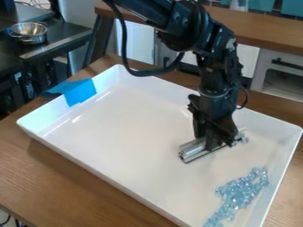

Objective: Sweep into pile

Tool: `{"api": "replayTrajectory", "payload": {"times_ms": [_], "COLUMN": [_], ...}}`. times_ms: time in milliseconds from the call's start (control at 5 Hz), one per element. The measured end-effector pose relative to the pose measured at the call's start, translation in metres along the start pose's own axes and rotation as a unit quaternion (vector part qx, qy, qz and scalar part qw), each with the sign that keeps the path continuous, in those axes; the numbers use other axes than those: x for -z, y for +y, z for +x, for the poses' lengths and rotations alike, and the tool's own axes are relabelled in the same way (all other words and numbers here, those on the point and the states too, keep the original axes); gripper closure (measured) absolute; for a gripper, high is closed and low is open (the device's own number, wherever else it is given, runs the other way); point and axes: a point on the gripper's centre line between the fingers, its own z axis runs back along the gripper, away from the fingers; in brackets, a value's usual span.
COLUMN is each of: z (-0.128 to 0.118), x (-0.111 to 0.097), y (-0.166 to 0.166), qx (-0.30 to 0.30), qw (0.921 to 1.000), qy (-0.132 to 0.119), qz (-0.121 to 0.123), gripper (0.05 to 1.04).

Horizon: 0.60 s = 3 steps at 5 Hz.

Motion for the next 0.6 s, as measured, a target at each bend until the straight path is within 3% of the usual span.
{"api": "replayTrajectory", "payload": {"times_ms": [400, 600], "z": [-0.021, -0.017], "x": [-0.010, -0.019], "y": [-0.051, -0.043], "qx": [0.066, 0.022], "qw": [0.9968, 0.9975], "qy": [0.024, 0.026], "qz": [-0.040, -0.062], "gripper": [0.745, 0.745]}}
